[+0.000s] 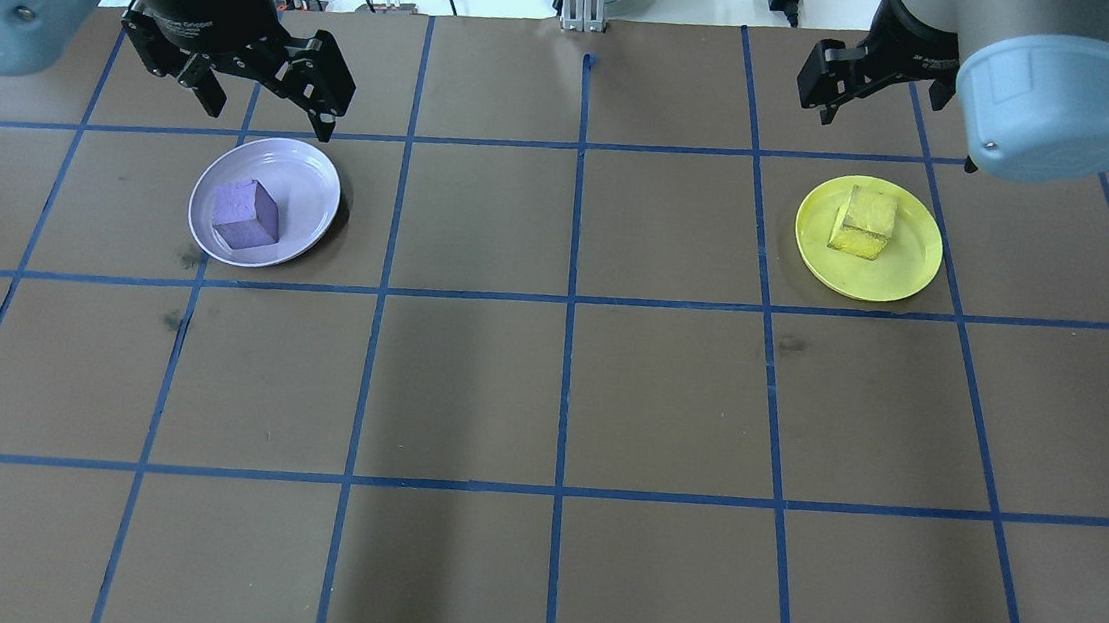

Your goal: Sort blocks by color into plates

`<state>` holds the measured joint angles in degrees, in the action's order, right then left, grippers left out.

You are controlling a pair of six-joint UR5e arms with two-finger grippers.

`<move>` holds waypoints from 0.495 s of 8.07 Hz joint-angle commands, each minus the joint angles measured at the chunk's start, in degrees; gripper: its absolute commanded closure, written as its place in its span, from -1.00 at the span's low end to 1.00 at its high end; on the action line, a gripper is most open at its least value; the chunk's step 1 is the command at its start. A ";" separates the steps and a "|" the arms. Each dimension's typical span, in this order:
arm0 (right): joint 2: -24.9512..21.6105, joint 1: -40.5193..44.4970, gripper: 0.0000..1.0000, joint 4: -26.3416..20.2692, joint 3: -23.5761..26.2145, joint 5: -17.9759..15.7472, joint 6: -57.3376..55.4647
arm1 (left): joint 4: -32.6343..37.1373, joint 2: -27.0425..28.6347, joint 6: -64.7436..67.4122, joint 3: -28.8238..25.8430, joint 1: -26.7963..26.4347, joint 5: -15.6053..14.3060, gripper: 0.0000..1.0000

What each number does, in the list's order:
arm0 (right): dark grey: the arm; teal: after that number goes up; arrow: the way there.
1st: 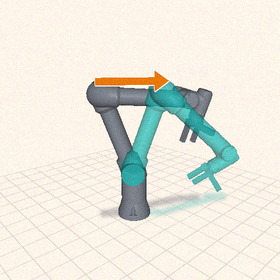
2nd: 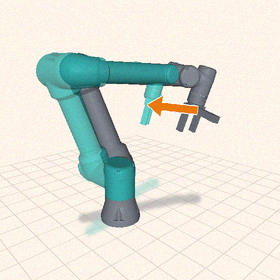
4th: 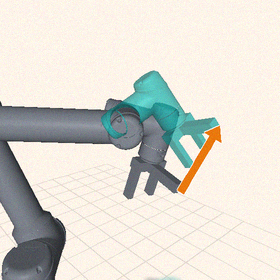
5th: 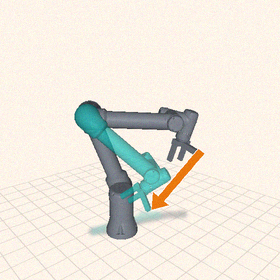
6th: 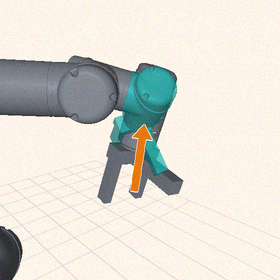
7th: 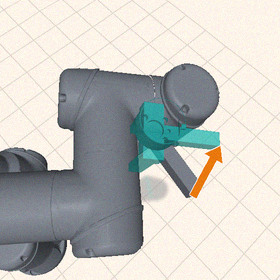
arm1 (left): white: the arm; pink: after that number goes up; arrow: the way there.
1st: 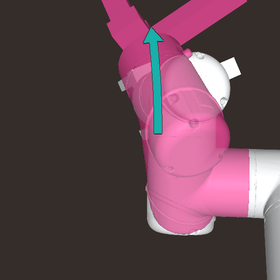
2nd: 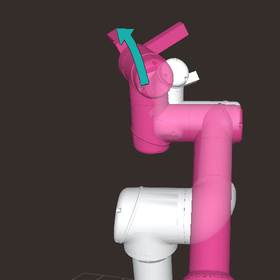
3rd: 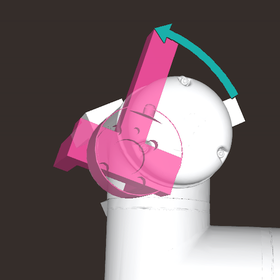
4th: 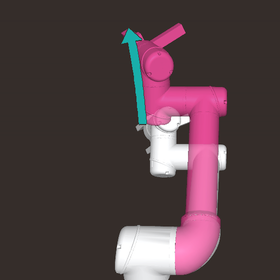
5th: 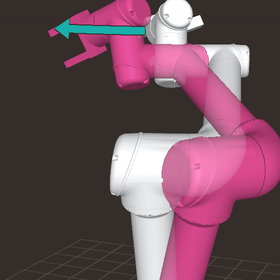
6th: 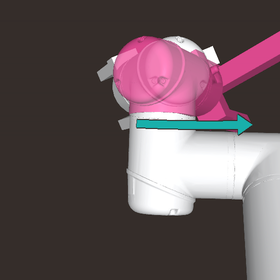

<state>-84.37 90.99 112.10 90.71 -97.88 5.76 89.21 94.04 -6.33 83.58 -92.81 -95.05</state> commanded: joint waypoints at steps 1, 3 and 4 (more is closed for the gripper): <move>0.34 0.06 -1.00 0.40 0.08 -0.20 0.56 | 0.00 0.00 0.00 0.00 0.00 -0.14 -1.00; 0.35 0.06 -1.00 0.22 0.09 -0.37 0.56 | 0.00 0.00 0.00 0.00 0.00 -0.14 -1.00; 0.00 -0.02 -1.00 -0.13 0.09 -0.81 0.56 | 0.00 0.00 0.00 0.00 0.00 -0.14 -1.00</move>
<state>-84.03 91.04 112.39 90.78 -98.07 6.28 89.21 94.04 -6.33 83.58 -92.81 -95.18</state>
